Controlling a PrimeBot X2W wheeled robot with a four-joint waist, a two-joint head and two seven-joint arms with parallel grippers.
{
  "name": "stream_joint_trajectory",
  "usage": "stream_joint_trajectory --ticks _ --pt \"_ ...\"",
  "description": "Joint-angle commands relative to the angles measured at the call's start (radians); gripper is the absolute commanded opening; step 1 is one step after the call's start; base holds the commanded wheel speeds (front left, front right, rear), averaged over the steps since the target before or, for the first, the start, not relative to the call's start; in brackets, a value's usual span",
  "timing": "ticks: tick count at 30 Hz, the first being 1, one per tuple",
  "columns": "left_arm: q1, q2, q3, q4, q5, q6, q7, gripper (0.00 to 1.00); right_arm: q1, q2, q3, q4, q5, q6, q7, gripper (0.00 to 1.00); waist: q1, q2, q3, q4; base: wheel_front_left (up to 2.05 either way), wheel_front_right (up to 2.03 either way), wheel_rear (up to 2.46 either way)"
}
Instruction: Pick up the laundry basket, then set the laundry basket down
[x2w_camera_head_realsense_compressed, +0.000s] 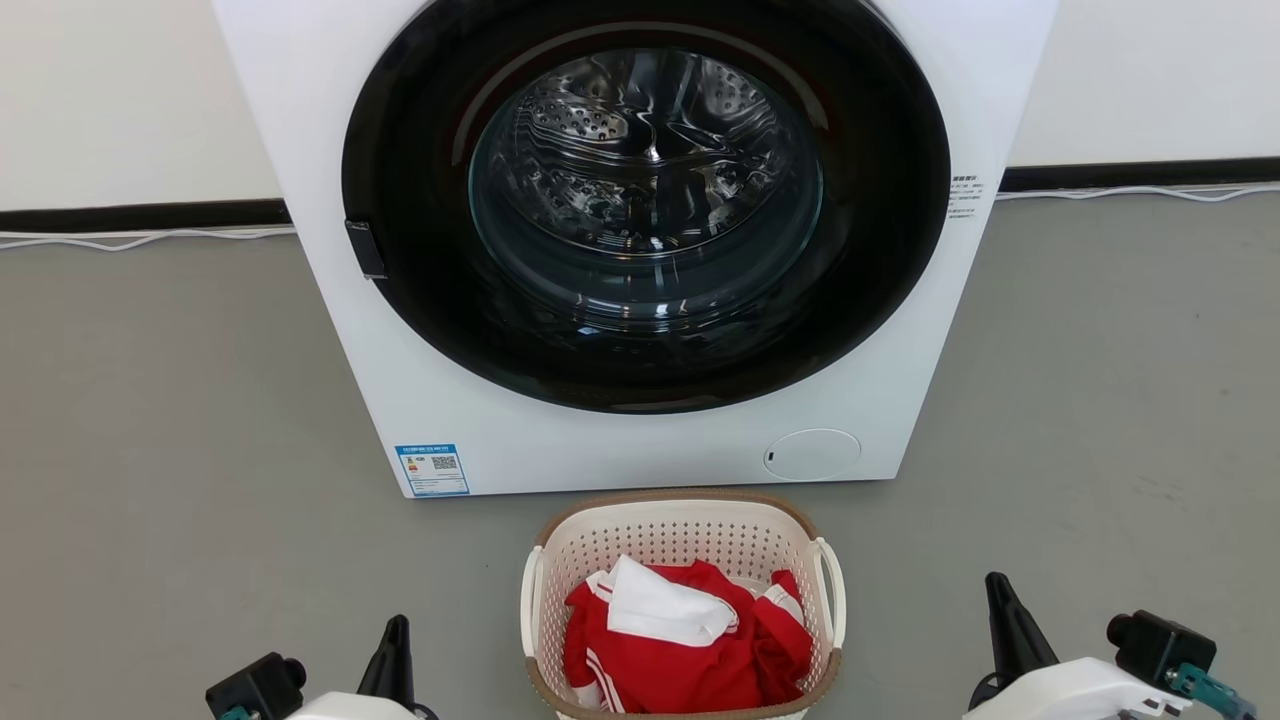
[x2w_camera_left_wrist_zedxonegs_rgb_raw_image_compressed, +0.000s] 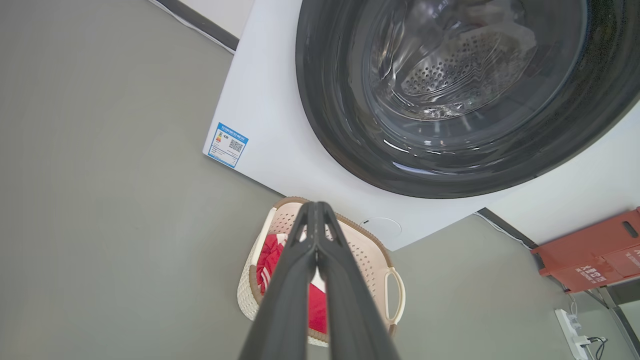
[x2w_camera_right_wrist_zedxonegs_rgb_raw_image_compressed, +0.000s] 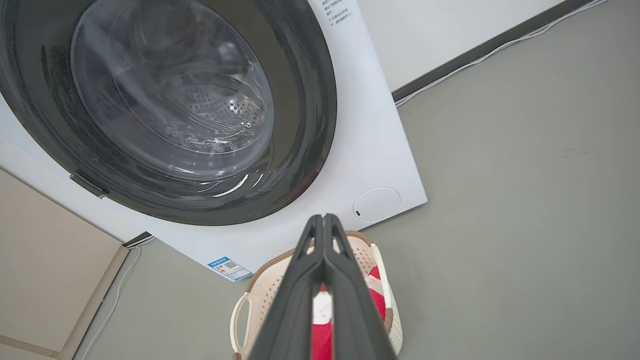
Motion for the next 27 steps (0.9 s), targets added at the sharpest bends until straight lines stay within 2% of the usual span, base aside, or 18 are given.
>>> stream_joint_trajectory --ticks 1,27 --pt "-0.049 0.005 0.016 -0.032 -0.02 -0.011 0.003 0.0 -0.037 -0.003 0.002 -0.036 0.023 0.002 0.009 0.0 -0.0001 -0.0001 0.0 0.0 0.0 0.0 0.0" --pt "-0.063 0.009 0.065 -0.078 -0.283 -0.047 0.079 0.0 -0.038 -0.003 -0.023 -0.104 0.33 0.003 0.083 0.0 -0.0001 -0.0001 0.011 0.009 0.0 0.0 0.0"
